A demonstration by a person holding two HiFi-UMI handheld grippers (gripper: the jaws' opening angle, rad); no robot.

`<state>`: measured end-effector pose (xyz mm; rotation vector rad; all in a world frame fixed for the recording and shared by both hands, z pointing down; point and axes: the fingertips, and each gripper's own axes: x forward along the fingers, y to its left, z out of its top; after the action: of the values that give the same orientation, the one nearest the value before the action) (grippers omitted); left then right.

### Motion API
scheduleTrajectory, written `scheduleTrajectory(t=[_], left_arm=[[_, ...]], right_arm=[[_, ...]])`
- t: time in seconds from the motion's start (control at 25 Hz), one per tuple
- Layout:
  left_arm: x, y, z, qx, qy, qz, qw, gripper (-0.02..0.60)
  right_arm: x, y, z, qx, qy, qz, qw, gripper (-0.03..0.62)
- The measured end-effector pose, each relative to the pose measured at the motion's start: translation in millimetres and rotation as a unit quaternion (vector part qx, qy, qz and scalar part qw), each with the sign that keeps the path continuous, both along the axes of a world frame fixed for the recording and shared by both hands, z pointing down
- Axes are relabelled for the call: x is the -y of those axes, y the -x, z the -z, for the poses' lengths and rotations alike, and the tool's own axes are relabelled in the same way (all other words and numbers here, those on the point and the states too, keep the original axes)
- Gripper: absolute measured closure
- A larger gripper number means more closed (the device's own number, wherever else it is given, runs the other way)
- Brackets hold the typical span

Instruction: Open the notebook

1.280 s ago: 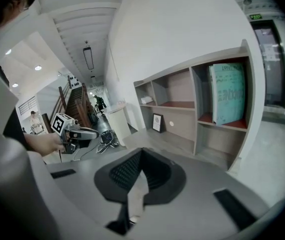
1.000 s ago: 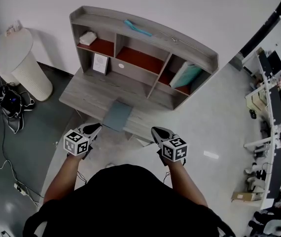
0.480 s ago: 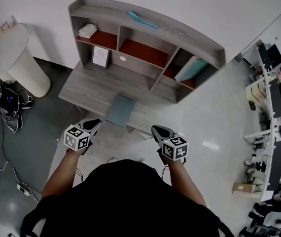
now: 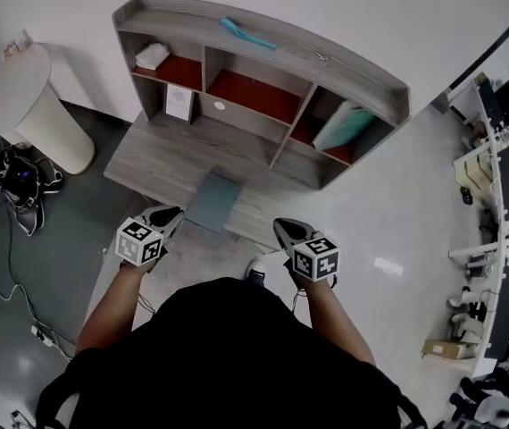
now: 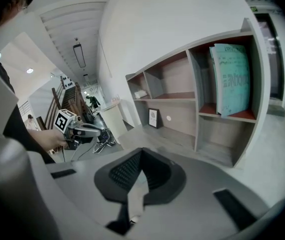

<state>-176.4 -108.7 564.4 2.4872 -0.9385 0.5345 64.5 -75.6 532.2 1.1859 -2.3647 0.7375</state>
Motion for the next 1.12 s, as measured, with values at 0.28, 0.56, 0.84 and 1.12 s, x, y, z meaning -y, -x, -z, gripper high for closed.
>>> scheduleTrajectory(t=[0.28,0.56,0.84,1.12], left_arm=[[17,-29,-3,0.024,0.004,0.019,0.9995,0.535],[24,-51,-31,0.063,0.012,0.025,0.9976,0.537],[30,-64,-57,0.085,0.029,0.035,0.9953,0.532],[31,-76,-80,0.112,0.039,0.034,0.9924,0.518]], right_arm=[[27,-34,-14,-0.001,0.016,0.028,0.999,0.594],[41,-54,-41,-0.006,0.043,0.054,0.998,0.594],[44,-72,-71,-0.02,0.071,0.071,0.995,0.594],[44,-76,-95,-0.023,0.095,0.087,0.991,0.594]])
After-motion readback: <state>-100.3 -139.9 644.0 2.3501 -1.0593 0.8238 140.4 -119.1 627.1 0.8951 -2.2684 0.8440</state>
